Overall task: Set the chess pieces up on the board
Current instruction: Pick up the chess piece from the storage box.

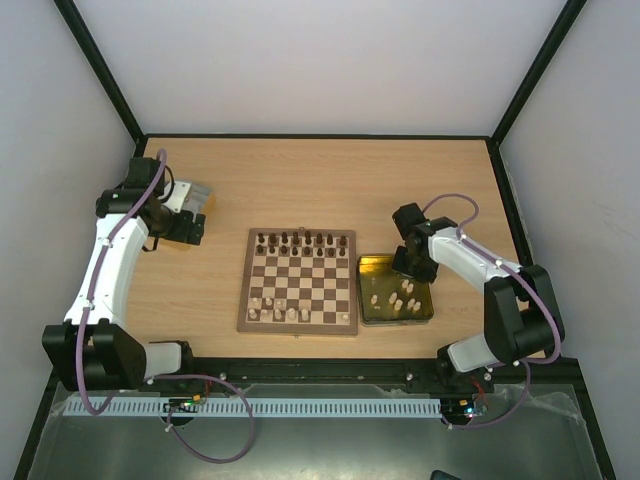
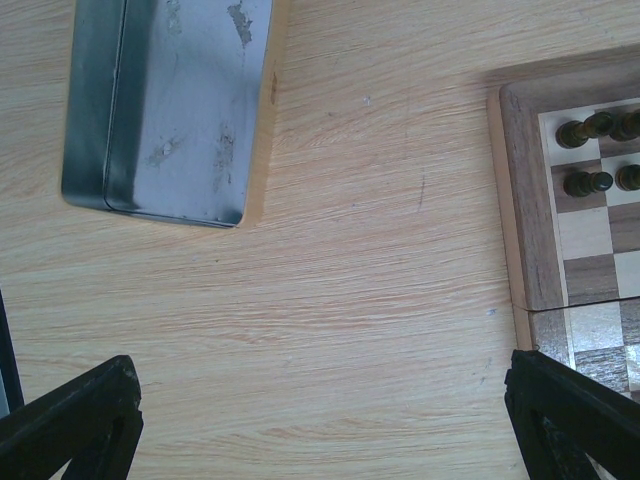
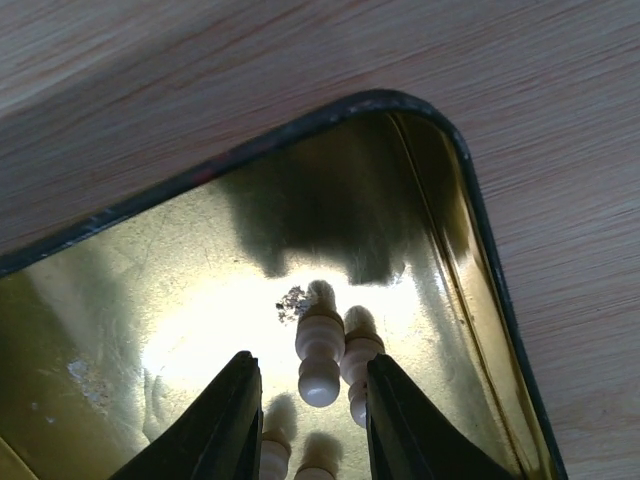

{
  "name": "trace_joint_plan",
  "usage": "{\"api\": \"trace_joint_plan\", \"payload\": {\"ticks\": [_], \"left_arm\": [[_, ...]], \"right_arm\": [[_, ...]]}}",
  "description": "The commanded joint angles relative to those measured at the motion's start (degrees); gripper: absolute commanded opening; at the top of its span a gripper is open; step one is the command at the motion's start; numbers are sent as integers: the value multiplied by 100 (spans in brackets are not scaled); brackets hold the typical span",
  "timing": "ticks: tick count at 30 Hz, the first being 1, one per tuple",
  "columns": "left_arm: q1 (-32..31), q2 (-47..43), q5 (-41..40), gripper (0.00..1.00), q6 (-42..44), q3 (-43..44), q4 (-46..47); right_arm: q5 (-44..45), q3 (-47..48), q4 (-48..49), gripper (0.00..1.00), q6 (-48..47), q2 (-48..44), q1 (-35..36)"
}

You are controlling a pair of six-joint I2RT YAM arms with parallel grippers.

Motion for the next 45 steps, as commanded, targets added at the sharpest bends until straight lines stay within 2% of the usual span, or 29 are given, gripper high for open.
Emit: {"api": "trace_joint_plan", "payload": {"ticks": [1,15,21,31,35,45], "left_arm": [[-24,23,-8,99,-39,-21,-8],[-24,-27,-108,99,-52,-90,19],[-24,-61,-144,99,-58,-100,25],[-24,-107,-150,99,-47,-142,31],[-24,-105,-141,99,-48,-152,50],[-24,-29,-27,99,-52,-79,60]], "right_arm": [[57,-134,-57,28,-98,-60,-36],[-243,-322,183,21,-209,129,-36],[-202,-305,193,12,-208,182,-32],[-184,-297,187,11,-356,238,-31],[-186,-273,160,4,-378,263,-32],[53,444,-569,2,-464,-30,-28]]}}
